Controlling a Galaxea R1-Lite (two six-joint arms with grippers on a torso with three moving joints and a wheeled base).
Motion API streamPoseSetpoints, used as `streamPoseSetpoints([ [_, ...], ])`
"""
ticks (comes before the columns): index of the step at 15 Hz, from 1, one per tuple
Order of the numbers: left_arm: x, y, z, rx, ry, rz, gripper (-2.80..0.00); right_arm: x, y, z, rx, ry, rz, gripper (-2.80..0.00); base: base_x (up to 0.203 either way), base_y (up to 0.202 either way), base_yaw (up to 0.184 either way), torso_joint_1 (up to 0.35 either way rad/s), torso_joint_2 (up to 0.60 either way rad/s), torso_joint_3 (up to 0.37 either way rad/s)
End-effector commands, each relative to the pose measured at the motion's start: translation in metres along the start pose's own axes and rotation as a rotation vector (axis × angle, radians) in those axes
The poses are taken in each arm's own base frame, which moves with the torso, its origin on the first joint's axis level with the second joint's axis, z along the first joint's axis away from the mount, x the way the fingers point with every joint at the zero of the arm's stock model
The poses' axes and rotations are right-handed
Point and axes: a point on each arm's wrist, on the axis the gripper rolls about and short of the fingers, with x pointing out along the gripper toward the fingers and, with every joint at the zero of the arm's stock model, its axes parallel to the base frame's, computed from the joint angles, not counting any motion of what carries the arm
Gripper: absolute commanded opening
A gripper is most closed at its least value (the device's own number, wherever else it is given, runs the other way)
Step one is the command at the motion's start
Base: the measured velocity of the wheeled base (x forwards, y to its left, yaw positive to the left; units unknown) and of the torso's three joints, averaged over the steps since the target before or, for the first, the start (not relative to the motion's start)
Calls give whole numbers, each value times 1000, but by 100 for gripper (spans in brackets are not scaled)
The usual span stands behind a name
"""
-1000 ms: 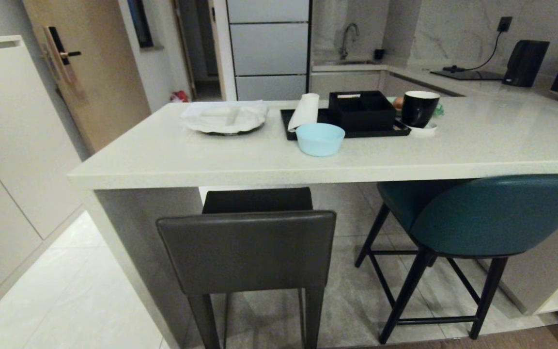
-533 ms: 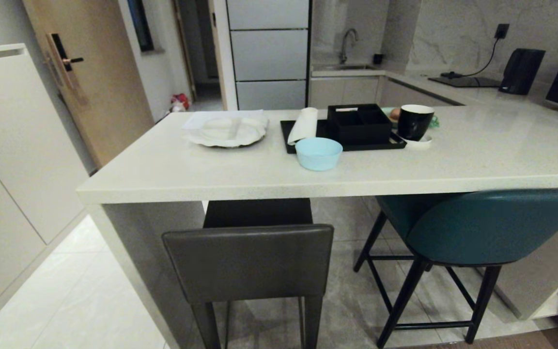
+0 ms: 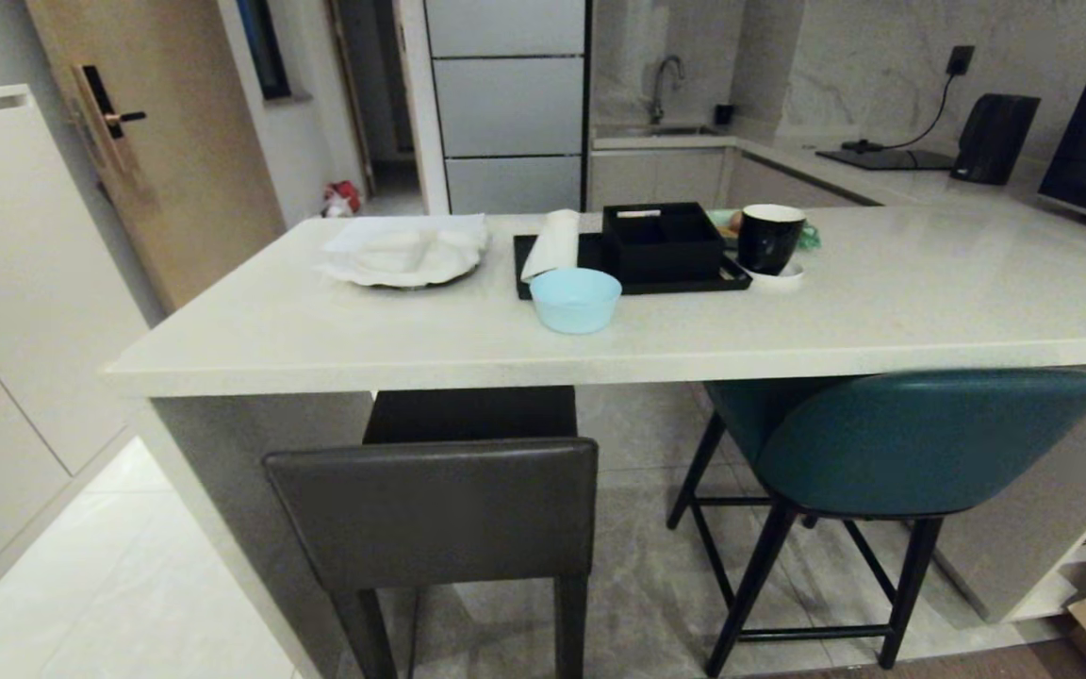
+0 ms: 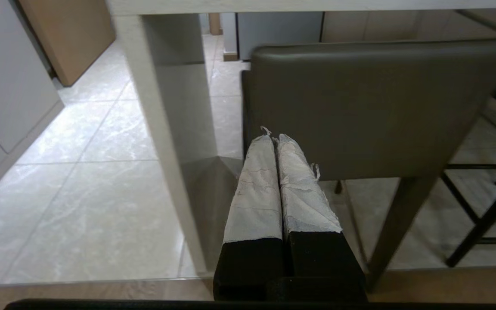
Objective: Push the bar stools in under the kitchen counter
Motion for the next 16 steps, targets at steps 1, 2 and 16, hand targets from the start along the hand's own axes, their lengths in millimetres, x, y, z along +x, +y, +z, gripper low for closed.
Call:
streamPoseSetpoints([
  [1, 1, 0, -5, -1, 19, -1, -280, 0, 0, 0, -1, 1, -2, -280, 0, -188, -2, 2, -1, 5],
  [2, 1, 0, -5, 0, 20, -1, -280, 0, 0, 0, -1, 0, 1, -280, 0, -195, 4, 2, -3, 0],
  [16, 1, 0, -6, -15, 22, 16, -280, 0, 0, 0, 2, -2, -2, -280, 0, -80, 0, 1, 1, 1],
])
